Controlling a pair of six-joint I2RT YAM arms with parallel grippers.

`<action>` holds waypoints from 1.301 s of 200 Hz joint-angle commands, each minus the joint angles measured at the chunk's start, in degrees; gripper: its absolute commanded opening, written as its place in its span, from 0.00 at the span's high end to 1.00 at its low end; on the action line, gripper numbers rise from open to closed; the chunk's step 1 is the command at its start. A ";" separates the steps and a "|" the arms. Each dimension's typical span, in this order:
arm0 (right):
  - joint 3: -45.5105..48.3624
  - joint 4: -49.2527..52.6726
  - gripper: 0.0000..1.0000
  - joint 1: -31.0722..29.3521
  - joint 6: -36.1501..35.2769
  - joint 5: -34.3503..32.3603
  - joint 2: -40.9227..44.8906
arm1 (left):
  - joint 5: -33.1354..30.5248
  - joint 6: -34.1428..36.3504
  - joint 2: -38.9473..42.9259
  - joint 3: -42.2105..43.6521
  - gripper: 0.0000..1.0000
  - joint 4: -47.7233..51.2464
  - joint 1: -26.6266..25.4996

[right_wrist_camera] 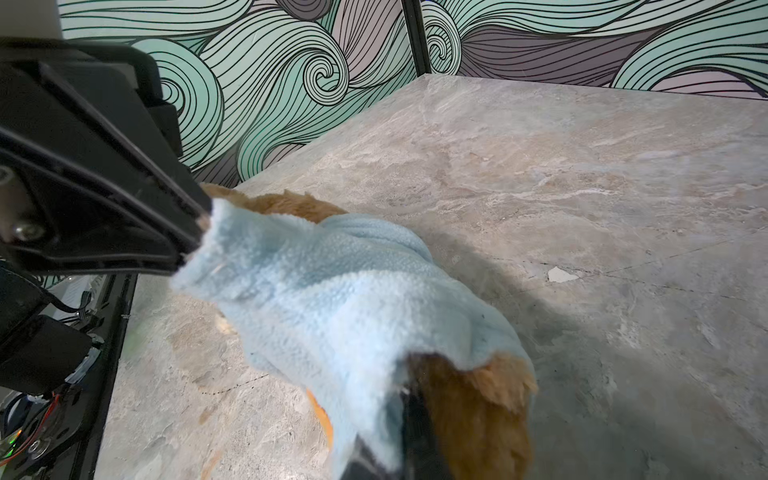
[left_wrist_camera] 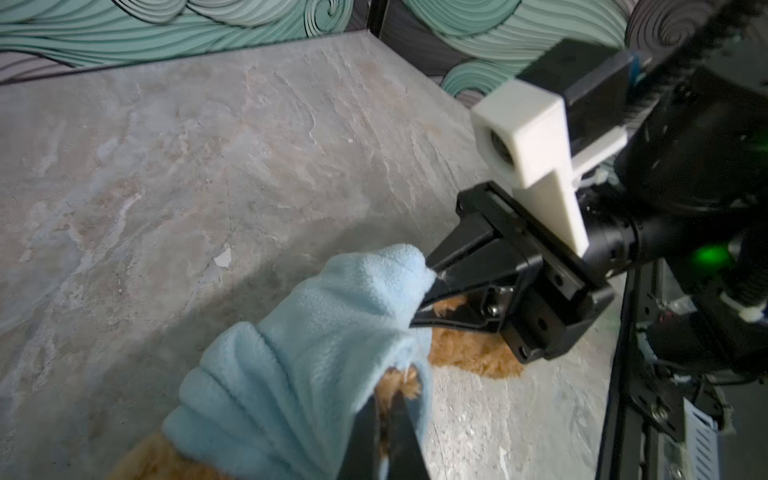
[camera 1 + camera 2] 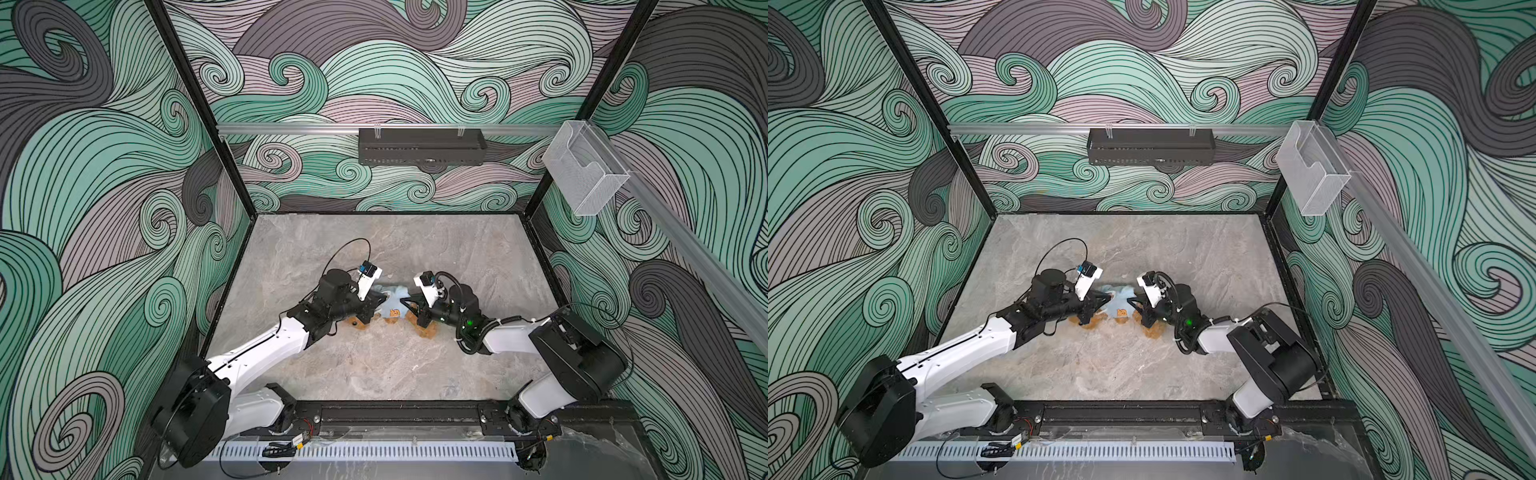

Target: Dress the teddy bear

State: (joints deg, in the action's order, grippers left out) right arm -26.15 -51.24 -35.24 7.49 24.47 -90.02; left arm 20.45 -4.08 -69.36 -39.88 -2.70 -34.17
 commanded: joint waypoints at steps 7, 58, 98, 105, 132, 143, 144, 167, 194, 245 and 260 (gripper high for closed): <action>1.37 2.83 1.00 0.62 -1.72 -3.27 1.01 | -1.41 12.39 -2.31 -9.38 1.00 16.13 -2.24; 0.85 2.85 1.00 -0.31 -3.77 -0.51 3.88 | -3.92 22.14 -5.86 -14.25 0.81 23.71 -4.71; 0.48 3.24 1.00 -0.63 -4.01 -0.28 4.20 | -5.86 25.53 -8.91 -18.26 0.78 27.01 -5.45; 0.32 3.20 1.00 -0.71 -4.01 -0.25 4.07 | -6.45 26.05 -9.39 -18.83 0.78 27.56 -5.68; 0.15 3.20 1.00 -1.02 -3.88 -0.22 3.61 | -7.17 27.25 -10.24 -20.79 0.78 28.88 -6.15; 0.14 3.21 1.00 -1.00 -3.84 -0.38 3.45 | -7.31 27.53 -10.08 -21.35 0.78 29.46 -6.15; 0.14 3.23 1.00 -0.98 -3.86 -0.43 3.40 | -7.33 27.53 -10.08 -21.41 0.78 29.53 -6.11; 0.22 3.32 1.00 -1.03 -4.05 -1.08 3.36 | -8.09 28.82 -8.08 -22.30 0.75 32.71 -6.16; 0.38 3.58 1.00 -0.98 -4.14 -1.39 3.41 | -7.79 34.16 -3.34 -20.00 0.73 33.39 -6.16; 1.01 2.22 1.00 -1.01 -3.62 -1.63 2.85 | -4.40 43.06 -1.05 -17.89 0.73 28.57 -6.26; 1.02 1.86 1.00 -1.04 -3.52 -1.53 2.54 | -4.10 45.14 -3.37 -20.17 0.74 30.38 -6.25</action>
State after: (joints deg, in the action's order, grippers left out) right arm -25.56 -48.16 -36.05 4.67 23.40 -87.13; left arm 14.33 34.89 -69.71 -56.58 26.02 -40.21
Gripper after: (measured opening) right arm 0.058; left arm 0.266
